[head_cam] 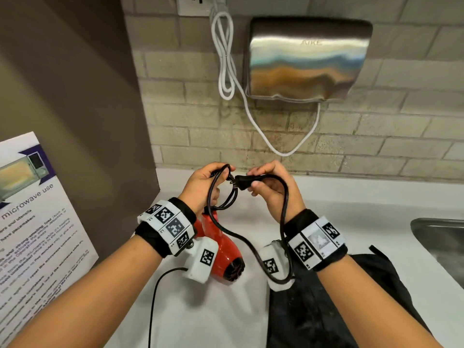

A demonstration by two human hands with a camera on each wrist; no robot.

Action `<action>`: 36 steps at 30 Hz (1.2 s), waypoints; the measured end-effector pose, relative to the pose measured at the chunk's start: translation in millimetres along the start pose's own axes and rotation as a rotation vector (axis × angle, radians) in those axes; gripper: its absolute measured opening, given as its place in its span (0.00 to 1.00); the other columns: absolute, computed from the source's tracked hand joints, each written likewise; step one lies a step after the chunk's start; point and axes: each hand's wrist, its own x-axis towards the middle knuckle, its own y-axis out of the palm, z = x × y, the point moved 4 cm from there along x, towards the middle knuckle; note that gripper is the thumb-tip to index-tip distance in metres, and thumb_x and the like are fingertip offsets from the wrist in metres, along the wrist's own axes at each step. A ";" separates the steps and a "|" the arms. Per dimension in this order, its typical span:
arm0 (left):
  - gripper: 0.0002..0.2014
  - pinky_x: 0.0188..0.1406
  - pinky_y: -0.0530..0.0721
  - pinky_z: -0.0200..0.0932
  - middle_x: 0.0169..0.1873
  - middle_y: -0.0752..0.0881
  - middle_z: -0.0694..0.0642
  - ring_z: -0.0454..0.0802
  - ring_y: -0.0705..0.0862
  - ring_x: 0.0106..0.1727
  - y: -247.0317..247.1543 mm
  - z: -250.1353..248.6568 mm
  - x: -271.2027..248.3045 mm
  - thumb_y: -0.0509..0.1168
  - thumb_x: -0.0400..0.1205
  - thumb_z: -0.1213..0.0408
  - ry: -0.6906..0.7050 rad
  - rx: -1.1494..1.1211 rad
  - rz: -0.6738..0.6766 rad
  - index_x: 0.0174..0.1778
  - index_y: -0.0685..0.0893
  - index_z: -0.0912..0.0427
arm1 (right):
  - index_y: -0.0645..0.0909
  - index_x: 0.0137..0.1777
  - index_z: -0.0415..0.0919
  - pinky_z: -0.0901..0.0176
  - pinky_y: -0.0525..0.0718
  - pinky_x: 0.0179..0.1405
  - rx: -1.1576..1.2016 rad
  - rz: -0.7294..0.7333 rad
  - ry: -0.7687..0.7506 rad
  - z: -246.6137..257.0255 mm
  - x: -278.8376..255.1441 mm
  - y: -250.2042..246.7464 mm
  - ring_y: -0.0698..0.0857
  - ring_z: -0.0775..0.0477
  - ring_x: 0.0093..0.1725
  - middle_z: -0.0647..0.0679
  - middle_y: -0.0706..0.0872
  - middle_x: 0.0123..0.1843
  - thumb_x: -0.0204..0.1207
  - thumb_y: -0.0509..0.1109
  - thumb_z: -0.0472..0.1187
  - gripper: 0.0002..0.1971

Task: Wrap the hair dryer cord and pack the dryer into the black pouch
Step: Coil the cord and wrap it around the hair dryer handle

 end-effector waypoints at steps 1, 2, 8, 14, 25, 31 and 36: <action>0.06 0.11 0.56 0.26 0.29 0.76 0.49 0.37 0.59 0.11 0.5 0.3 -0.7 0.59 0.83 0.63 0.001 0.005 0.003 0.45 0.81 0.54 | 0.73 0.38 0.43 0.69 0.80 0.32 -0.005 0.020 0.008 -1.2 -1.7 4.7 0.83 0.60 0.30 0.46 0.82 0.40 0.64 0.65 0.28 0.09; 0.06 0.11 0.57 0.27 0.28 0.76 0.48 0.37 0.59 0.11 1.5 -0.2 -1.7 0.59 0.83 0.62 0.002 0.004 0.011 0.45 0.82 0.53 | 0.74 0.38 0.44 0.68 0.81 0.33 -0.023 0.038 0.024 -4.8 -3.3 8.6 0.82 0.60 0.31 0.46 0.82 0.39 0.65 0.66 0.27 0.11; 0.07 0.12 0.57 0.29 0.37 0.74 0.58 0.36 0.59 0.11 4.9 -1.0 -7.0 0.57 0.83 0.61 -0.013 -0.024 0.057 0.48 0.81 0.54 | 0.76 0.37 0.41 0.78 0.75 0.35 -0.492 -0.086 -0.048 -19.2 -9.2 20.2 0.76 0.64 0.31 0.55 0.75 0.35 0.67 0.73 0.28 0.10; 0.08 0.11 0.60 0.27 0.29 0.77 0.52 0.37 0.60 0.10 8.6 2.0 -9.0 0.58 0.83 0.61 -0.062 -0.041 0.095 0.51 0.82 0.56 | 0.66 0.36 0.48 0.78 0.72 0.32 -0.556 -0.155 -0.043 -19.6 -5.1 30.3 0.72 0.57 0.31 0.51 0.73 0.35 0.67 0.70 0.31 0.16; 0.09 0.12 0.60 0.28 0.32 0.73 0.56 0.38 0.61 0.12 13.4 1.2 -10.2 0.58 0.83 0.64 -0.017 -0.021 0.162 0.53 0.82 0.54 | 0.61 0.73 0.40 0.61 0.75 0.42 -0.561 0.060 0.167 -31.2 6.0 28.2 0.80 0.49 0.39 0.44 0.82 0.41 0.77 0.58 0.30 0.25; 0.10 0.12 0.58 0.28 0.32 0.73 0.51 0.38 0.59 0.12 13.2 1.2 -10.1 0.57 0.83 0.64 -0.018 -0.140 0.103 0.55 0.82 0.50 | 0.76 0.48 0.39 0.53 0.76 0.32 -0.733 0.311 0.126 -41.1 -9.2 4.9 0.80 0.40 0.29 0.37 0.83 0.29 0.76 0.66 0.46 0.09; 0.11 0.12 0.57 0.27 0.34 0.75 0.53 0.37 0.58 0.11 20.7 0.8 -7.8 0.53 0.85 0.60 0.008 -0.094 0.052 0.50 0.81 0.47 | 0.76 0.55 0.41 0.51 0.79 0.40 -0.881 0.305 0.191 -59.8 -17.0 -29.6 0.83 0.40 0.39 0.38 0.86 0.39 0.81 0.58 0.47 0.12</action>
